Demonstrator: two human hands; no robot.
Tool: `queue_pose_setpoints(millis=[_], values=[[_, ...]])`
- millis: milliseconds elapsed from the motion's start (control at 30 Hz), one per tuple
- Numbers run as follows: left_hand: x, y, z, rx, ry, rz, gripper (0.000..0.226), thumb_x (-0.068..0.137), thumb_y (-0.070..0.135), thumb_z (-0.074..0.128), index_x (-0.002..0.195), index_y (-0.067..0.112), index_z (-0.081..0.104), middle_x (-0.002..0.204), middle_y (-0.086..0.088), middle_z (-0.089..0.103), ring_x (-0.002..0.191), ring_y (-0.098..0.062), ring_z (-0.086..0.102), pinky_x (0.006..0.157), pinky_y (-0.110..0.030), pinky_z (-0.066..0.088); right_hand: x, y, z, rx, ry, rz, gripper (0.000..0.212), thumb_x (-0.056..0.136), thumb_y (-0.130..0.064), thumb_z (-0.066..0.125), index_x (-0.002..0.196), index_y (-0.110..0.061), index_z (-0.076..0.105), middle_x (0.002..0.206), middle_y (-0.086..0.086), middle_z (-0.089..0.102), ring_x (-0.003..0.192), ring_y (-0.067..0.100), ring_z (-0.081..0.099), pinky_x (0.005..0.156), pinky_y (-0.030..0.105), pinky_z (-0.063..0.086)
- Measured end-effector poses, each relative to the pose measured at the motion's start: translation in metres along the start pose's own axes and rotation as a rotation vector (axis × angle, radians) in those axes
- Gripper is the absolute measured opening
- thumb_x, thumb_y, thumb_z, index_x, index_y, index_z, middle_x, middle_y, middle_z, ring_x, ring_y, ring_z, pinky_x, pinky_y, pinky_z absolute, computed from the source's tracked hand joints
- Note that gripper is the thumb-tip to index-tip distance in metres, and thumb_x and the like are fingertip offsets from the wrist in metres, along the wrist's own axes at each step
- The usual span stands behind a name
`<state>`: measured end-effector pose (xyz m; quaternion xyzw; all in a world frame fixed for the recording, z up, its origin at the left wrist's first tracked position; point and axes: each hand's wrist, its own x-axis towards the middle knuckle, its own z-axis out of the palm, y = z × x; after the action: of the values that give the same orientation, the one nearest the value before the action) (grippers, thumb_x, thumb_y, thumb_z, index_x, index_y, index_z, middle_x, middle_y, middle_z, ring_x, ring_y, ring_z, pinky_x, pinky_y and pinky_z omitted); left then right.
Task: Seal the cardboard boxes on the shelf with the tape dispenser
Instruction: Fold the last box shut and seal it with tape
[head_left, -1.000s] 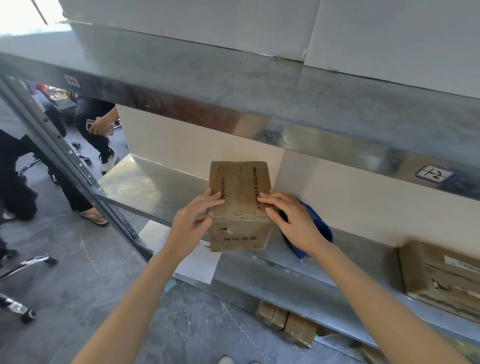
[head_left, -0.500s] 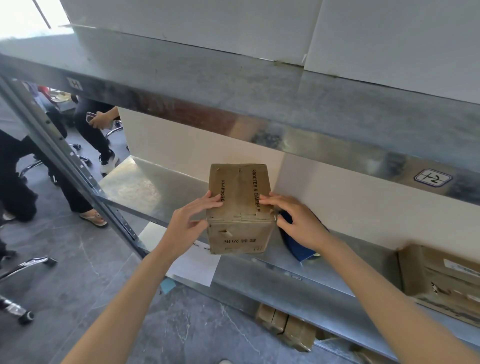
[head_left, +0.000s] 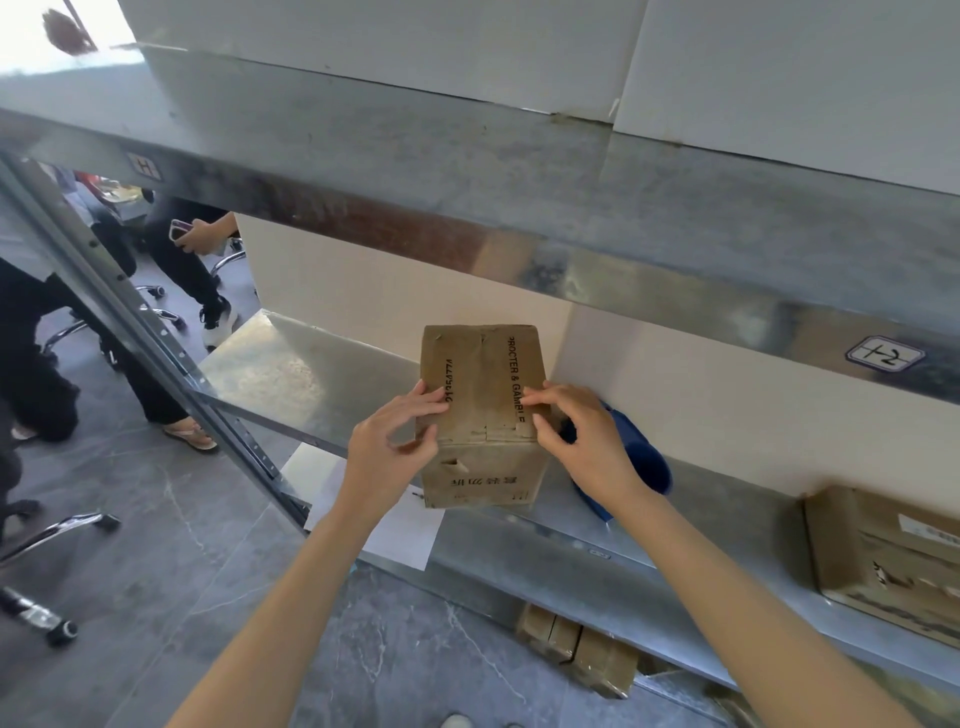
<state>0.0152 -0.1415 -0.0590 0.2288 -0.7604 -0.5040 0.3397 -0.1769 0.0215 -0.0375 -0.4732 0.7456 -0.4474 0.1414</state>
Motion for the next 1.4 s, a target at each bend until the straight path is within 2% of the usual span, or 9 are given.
queue_pose_setpoints(millis=[167,300,533,700,833,1067,1200,1300,1400], values=[[-0.006,0.011,0.018,0.225,0.174,-0.031,0.026,0.079,0.036,0.077,0.103,0.039,0.068,0.126,0.024,0.063,0.120,0.016,0.049,0.082,-0.029,0.058,-0.003,-0.004,0.017,-0.071,0.111,0.001,0.018,0.095,-0.015,0.059,0.110,-0.024,0.066,0.121,-0.012,0.061,0.125,-0.010,0.039,0.094,0.009,0.033],[-0.010,0.023,0.039,0.388,0.304,-0.095,0.028,0.075,0.043,0.077,0.100,0.042,0.064,0.131,0.026,0.057,0.098,0.012,0.057,0.068,-0.027,0.056,-0.003,-0.009,0.032,-0.169,0.218,0.020,0.015,0.093,-0.021,0.062,0.107,-0.020,0.067,0.120,-0.007,0.061,0.128,0.011,0.044,0.079,0.011,0.035],[-0.010,0.024,0.050,0.503,0.299,-0.045,0.038,0.075,0.060,0.069,0.105,0.040,0.060,0.136,0.019,0.055,0.099,-0.004,0.065,0.063,-0.028,0.056,-0.003,-0.015,0.042,-0.271,0.285,0.011,0.022,0.091,-0.038,0.064,0.108,-0.024,0.064,0.117,-0.007,0.054,0.117,0.007,0.041,0.060,0.027,0.048],[-0.011,0.010,0.020,0.395,0.060,0.022,0.054,0.076,0.065,0.071,0.123,0.041,0.061,0.142,0.031,0.044,0.134,0.008,0.041,0.090,-0.022,0.052,-0.007,-0.009,0.021,-0.277,0.037,-0.042,0.059,0.082,-0.068,0.057,0.129,-0.031,0.057,0.130,-0.010,0.047,0.129,0.005,0.033,0.080,0.021,0.043],[-0.002,-0.003,-0.007,0.293,-0.141,0.050,0.062,0.077,0.056,0.071,0.134,0.036,0.060,0.145,0.022,0.049,0.144,0.003,0.030,0.093,-0.038,0.058,-0.004,-0.003,0.006,-0.403,-0.048,-0.151,0.060,0.082,-0.050,0.071,0.136,-0.029,0.056,0.137,-0.008,0.051,0.134,0.006,0.026,0.089,0.028,0.042],[0.003,0.002,-0.014,0.271,-0.226,0.016,0.060,0.077,0.042,0.080,0.132,0.046,0.057,0.143,0.031,0.046,0.143,0.007,0.028,0.100,-0.034,0.053,0.008,0.005,-0.020,-0.304,-0.247,-0.109,0.063,0.084,-0.036,0.074,0.140,-0.044,0.047,0.145,-0.022,0.040,0.140,0.002,0.024,0.112,0.035,0.031],[-0.003,0.015,-0.016,0.415,-0.275,0.082,0.066,0.073,0.051,0.080,0.132,0.053,0.051,0.135,0.049,0.039,0.135,0.018,0.029,0.095,-0.014,0.045,0.011,0.013,-0.029,-0.196,-0.280,-0.079,0.062,0.085,-0.019,0.075,0.137,-0.041,0.051,0.144,-0.029,0.039,0.141,-0.008,0.022,0.116,0.025,0.023],[-0.011,0.019,-0.011,0.464,-0.253,0.158,0.068,0.068,0.063,0.077,0.131,0.044,0.059,0.136,0.038,0.049,0.131,0.009,0.040,0.096,-0.019,0.047,0.009,0.019,-0.036,-0.183,-0.281,-0.061,0.061,0.088,-0.010,0.071,0.137,-0.041,0.053,0.145,-0.034,0.037,0.140,-0.009,0.025,0.115,0.021,0.022],[-0.015,0.019,-0.005,0.537,-0.180,0.206,0.065,0.065,0.068,0.075,0.123,0.037,0.067,0.126,0.029,0.059,0.106,0.000,0.047,0.090,-0.026,0.046,0.012,0.016,-0.036,-0.229,-0.249,-0.082,0.058,0.090,-0.007,0.067,0.138,-0.038,0.055,0.145,-0.030,0.040,0.132,-0.009,0.033,0.112,0.018,0.027]])
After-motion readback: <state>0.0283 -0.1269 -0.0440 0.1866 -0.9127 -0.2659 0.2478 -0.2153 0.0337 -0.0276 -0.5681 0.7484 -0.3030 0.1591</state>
